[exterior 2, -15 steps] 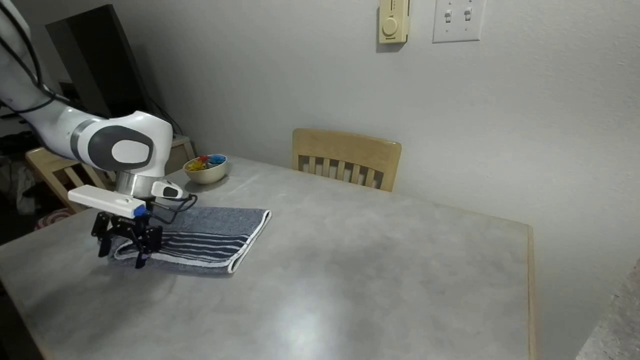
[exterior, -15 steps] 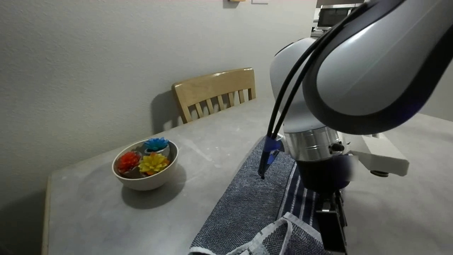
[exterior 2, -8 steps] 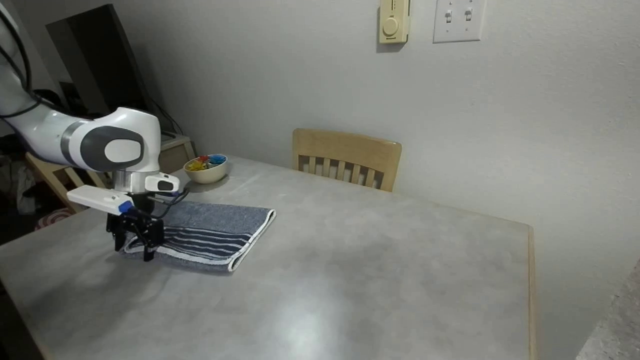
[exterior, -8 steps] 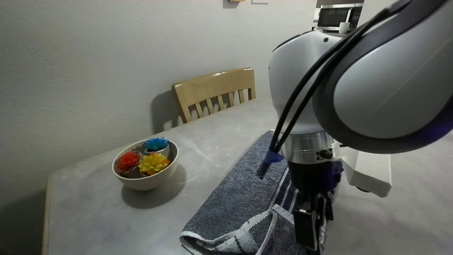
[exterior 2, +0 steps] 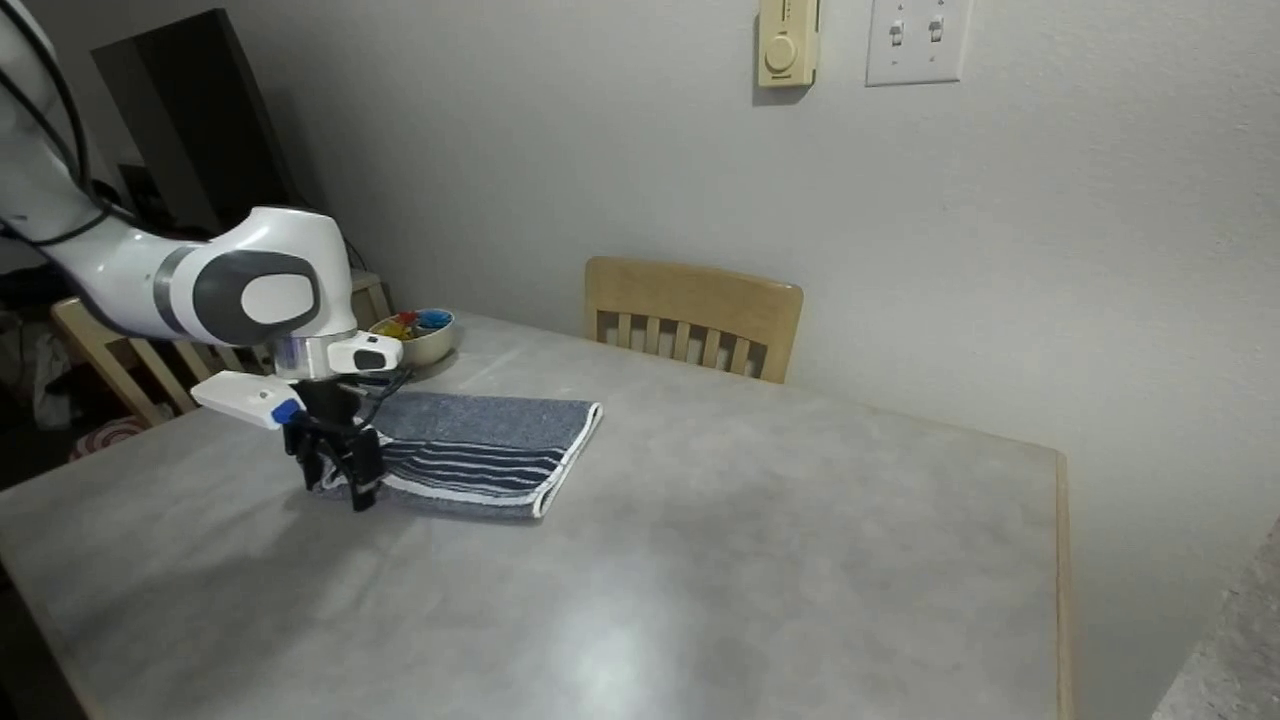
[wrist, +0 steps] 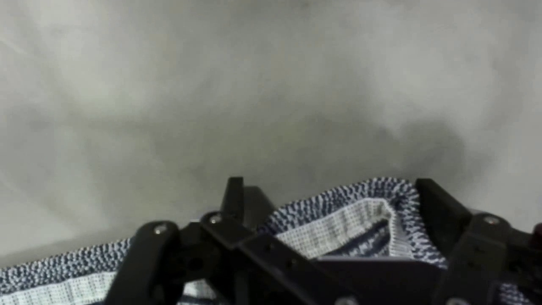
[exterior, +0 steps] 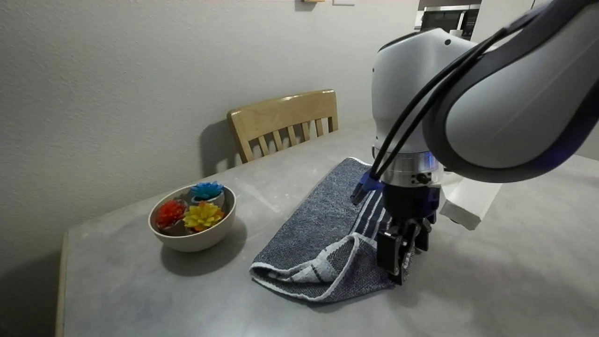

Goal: Unfold the gray towel once

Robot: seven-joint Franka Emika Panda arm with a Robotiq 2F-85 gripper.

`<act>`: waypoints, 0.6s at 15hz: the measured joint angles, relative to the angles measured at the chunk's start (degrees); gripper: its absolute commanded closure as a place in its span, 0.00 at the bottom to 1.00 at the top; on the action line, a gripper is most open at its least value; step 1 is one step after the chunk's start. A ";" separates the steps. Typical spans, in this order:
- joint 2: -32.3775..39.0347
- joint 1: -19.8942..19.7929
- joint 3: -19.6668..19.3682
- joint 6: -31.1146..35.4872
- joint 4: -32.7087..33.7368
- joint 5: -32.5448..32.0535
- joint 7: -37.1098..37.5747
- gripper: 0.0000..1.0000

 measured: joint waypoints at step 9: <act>-0.58 -2.62 -0.97 -1.12 -1.14 0.02 -0.07 0.00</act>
